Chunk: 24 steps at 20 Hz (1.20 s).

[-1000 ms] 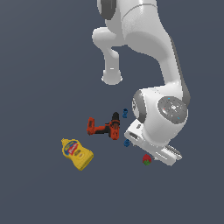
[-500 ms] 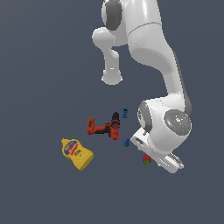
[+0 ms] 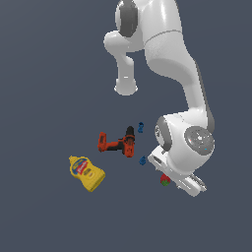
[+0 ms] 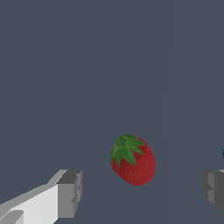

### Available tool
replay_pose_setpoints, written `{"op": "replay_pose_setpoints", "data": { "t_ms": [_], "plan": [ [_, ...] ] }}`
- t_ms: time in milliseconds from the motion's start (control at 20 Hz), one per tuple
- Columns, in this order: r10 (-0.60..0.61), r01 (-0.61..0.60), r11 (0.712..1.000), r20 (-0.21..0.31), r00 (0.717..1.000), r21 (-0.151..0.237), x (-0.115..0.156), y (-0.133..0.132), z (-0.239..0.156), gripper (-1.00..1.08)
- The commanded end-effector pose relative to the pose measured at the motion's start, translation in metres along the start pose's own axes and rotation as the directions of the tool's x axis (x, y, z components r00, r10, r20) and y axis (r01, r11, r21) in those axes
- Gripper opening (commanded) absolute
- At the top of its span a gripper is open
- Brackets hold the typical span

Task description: Pick up a designated object from a clutter of objects.

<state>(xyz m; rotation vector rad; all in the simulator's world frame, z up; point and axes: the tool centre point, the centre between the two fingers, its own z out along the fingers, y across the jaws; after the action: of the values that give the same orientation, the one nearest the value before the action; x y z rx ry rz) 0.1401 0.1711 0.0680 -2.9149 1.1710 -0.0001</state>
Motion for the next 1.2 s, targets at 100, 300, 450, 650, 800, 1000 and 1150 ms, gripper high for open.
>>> {"op": "replay_pose_setpoints", "data": {
  "t_ms": [100, 300, 450, 650, 800, 1000, 1150],
  "plan": [
    [0.002, -0.002, 1.0, 0.0, 1.0, -0.001, 0.0, 0.001, 0.02, 1.0],
    [0.003, -0.003, 1.0, 0.0, 1.0, 0.0, -0.001, 0.001, 0.04, 1.0],
    [0.004, -0.004, 1.0, 0.0, 1.0, 0.0, -0.001, 0.0, 0.046, 1.0],
    [0.004, -0.004, 1.0, 0.0, 1.0, 0.0, 0.0, 0.0, 0.045, -1.0],
    [0.004, -0.004, 1.0, 0.0, 1.0, 0.0, 0.0, 0.0, 0.045, -1.0],
    [0.004, -0.004, 1.0, 0.0, 1.0, 0.0, 0.0, 0.0, 0.045, -1.0],
    [0.004, -0.004, 1.0, 0.0, 1.0, 0.0, 0.0, 0.0, 0.045, -1.0]
  ]
}}
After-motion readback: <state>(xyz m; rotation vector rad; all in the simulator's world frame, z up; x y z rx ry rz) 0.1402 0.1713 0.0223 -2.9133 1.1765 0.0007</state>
